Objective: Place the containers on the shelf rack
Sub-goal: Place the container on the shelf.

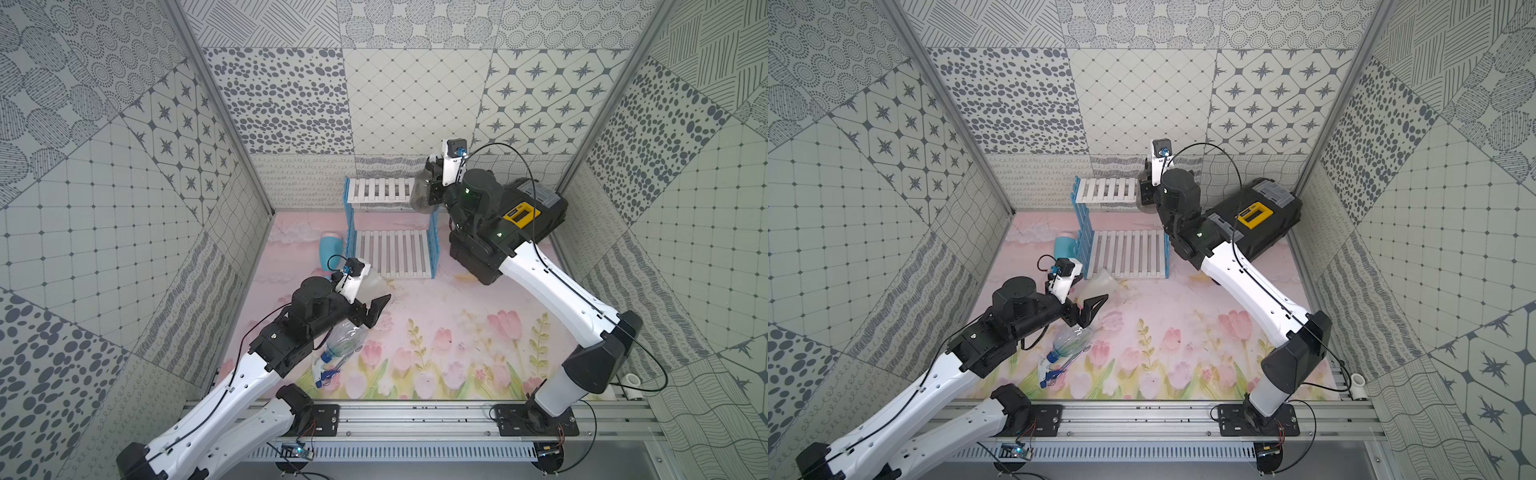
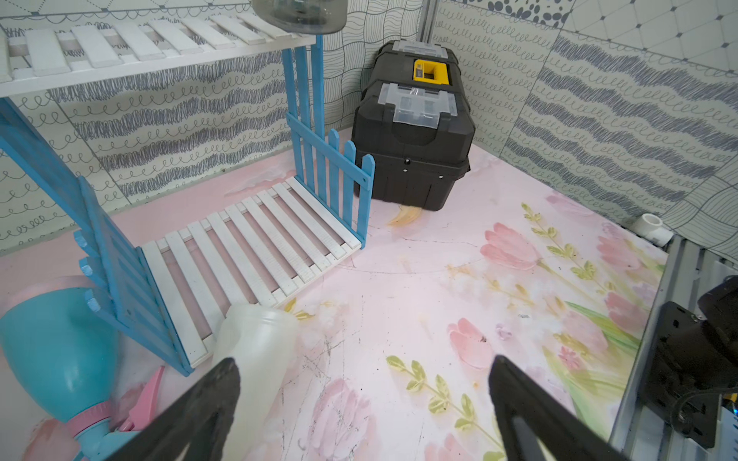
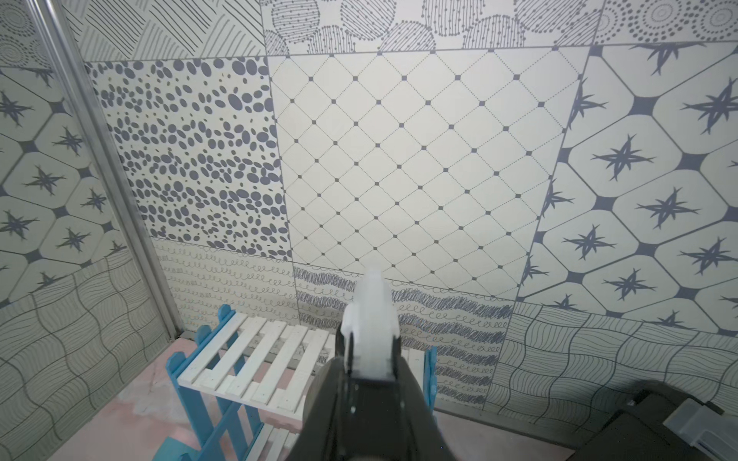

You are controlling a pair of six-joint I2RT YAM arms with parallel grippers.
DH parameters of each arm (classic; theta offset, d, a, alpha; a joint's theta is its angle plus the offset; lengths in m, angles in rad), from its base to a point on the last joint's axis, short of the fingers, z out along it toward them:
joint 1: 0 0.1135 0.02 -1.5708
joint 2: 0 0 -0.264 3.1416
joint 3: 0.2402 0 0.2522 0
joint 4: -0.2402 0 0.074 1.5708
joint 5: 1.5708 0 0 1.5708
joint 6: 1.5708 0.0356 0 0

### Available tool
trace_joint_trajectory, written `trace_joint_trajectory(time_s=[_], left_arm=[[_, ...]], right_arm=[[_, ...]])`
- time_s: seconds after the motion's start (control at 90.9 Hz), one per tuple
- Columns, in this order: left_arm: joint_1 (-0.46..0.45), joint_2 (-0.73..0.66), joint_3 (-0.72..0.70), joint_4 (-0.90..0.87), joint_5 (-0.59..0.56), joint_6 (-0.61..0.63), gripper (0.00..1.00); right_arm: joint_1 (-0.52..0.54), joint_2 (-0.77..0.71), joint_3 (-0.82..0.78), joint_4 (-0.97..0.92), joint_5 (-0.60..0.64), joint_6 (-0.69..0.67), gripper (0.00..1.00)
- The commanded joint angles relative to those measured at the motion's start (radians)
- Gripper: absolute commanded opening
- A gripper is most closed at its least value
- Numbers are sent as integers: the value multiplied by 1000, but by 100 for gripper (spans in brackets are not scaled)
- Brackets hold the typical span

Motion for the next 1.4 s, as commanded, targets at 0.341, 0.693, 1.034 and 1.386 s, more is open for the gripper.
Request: trace_joint_trajectory(time_s=[0.341,0.693,1.034,1.386], left_arm=[[11,50,16,-13,-27,56,99],[11,72,26,-23,17,51,99],[11,70,33,-34,30,47,99],[11,73,36,-36,37,46,99]], right_arm=[[-66,227,358,-119,-71,14,0],[-66,376,584,-260,-49,13,0],[-67,424,631,-293,10,-1,0],[-78,450,668,-338,35,15,0]])
